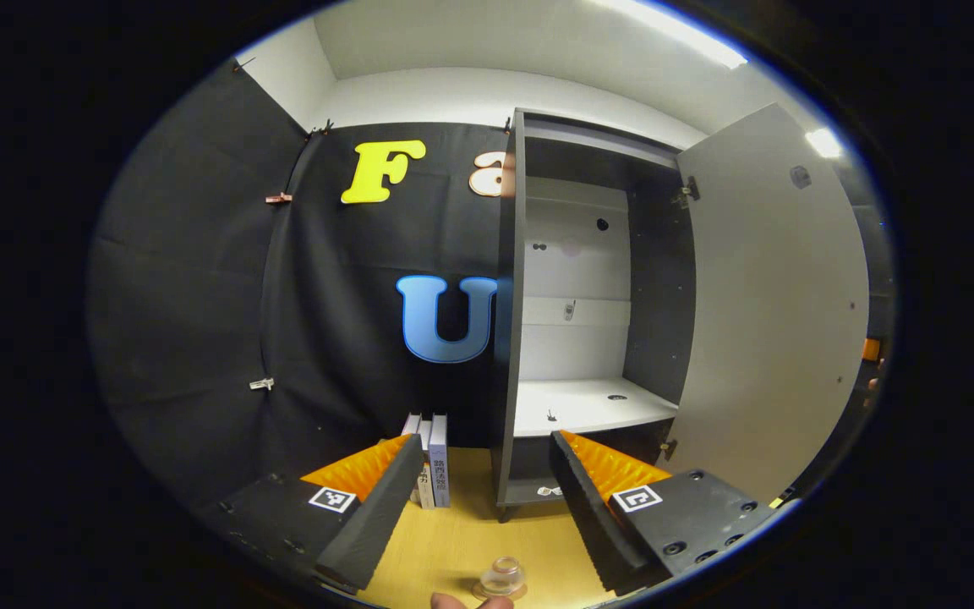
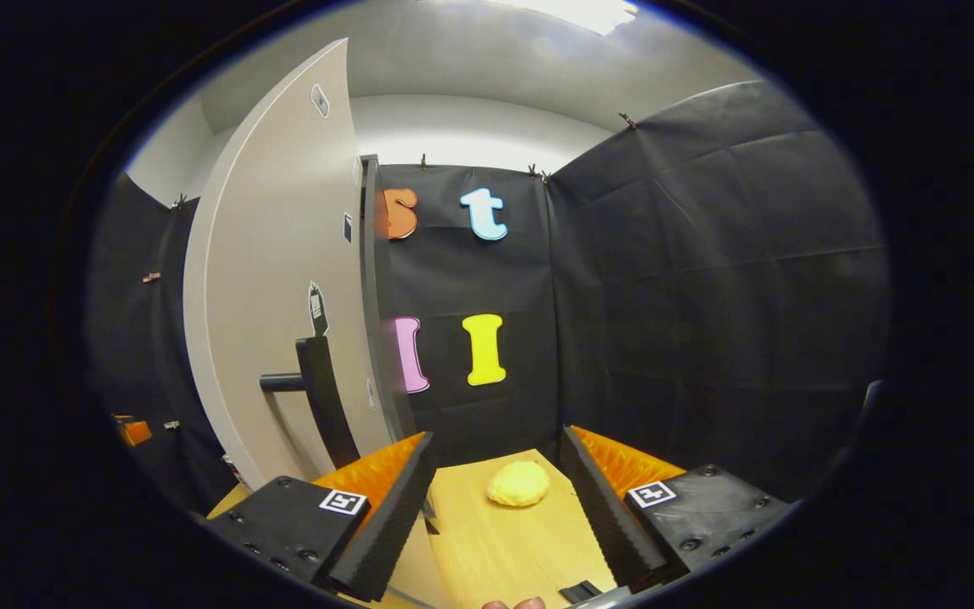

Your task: Open the cabinet door with the right hand, grasp the bottle in the cabinet with the left hand and place it on the coaster, then close the cabinet door with the right hand.

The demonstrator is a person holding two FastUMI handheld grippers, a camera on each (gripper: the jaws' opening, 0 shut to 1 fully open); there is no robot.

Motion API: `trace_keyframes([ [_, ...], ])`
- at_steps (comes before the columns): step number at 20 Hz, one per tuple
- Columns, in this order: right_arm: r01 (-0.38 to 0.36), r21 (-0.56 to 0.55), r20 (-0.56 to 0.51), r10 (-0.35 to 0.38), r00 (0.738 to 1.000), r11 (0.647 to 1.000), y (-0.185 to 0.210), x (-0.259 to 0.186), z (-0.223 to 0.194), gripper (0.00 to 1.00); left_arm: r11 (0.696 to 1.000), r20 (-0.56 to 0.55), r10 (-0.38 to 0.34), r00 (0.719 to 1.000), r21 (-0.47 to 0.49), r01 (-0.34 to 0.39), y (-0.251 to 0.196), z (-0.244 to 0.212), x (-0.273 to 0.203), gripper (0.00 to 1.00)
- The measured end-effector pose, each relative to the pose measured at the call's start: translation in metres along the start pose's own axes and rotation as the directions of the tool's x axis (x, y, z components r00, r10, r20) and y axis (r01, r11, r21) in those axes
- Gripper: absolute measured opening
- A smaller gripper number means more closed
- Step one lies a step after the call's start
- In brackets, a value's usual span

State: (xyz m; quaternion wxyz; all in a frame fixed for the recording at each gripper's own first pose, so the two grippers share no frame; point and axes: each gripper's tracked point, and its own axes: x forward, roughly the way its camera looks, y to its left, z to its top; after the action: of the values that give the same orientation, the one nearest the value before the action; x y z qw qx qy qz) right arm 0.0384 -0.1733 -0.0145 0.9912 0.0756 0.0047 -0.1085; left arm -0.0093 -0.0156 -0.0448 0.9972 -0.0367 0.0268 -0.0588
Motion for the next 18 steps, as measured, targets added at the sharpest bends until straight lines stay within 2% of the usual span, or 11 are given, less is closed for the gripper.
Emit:
trace_keyframes([
  [3,-0.028,0.015,-0.012,0.028,1.000,0.999,0.021,-0.007,-0.005,0.96,1.000,-0.002,0.005,1.000,0.011,-0.005,0.000,-0.001,0.002,0.94],
  [4,-0.043,0.018,-0.016,0.043,0.999,0.999,0.029,-0.010,-0.006,0.96,1.000,-0.002,0.008,1.000,0.008,-0.008,0.001,0.000,0.003,0.92],
  [5,-0.059,0.023,-0.020,0.059,0.998,0.998,0.038,-0.012,-0.008,0.96,1.000,-0.002,0.010,1.000,0.003,-0.010,0.002,-0.001,0.003,0.94],
  [9,-0.115,0.045,-0.049,0.117,0.992,0.992,0.081,-0.023,-0.019,0.96,1.000,-0.013,0.015,1.000,-0.013,-0.015,0.004,-0.005,0.005,0.92],
  [10,-0.128,0.050,-0.053,0.131,0.990,0.990,0.093,-0.025,-0.021,0.96,1.000,-0.013,0.019,1.000,-0.013,-0.019,0.005,-0.004,0.004,0.95],
  [15,-0.245,0.033,-0.062,0.247,0.967,0.969,0.156,-0.022,-0.029,0.96,1.000,-0.006,0.021,1.000,-0.011,-0.021,0.010,-0.002,0.002,0.95],
  [18,-0.279,0.047,-0.068,0.282,0.957,0.959,0.183,-0.019,-0.035,0.96,1.000,-0.003,0.018,1.000,-0.011,-0.018,0.011,-0.001,0.000,0.92],
])
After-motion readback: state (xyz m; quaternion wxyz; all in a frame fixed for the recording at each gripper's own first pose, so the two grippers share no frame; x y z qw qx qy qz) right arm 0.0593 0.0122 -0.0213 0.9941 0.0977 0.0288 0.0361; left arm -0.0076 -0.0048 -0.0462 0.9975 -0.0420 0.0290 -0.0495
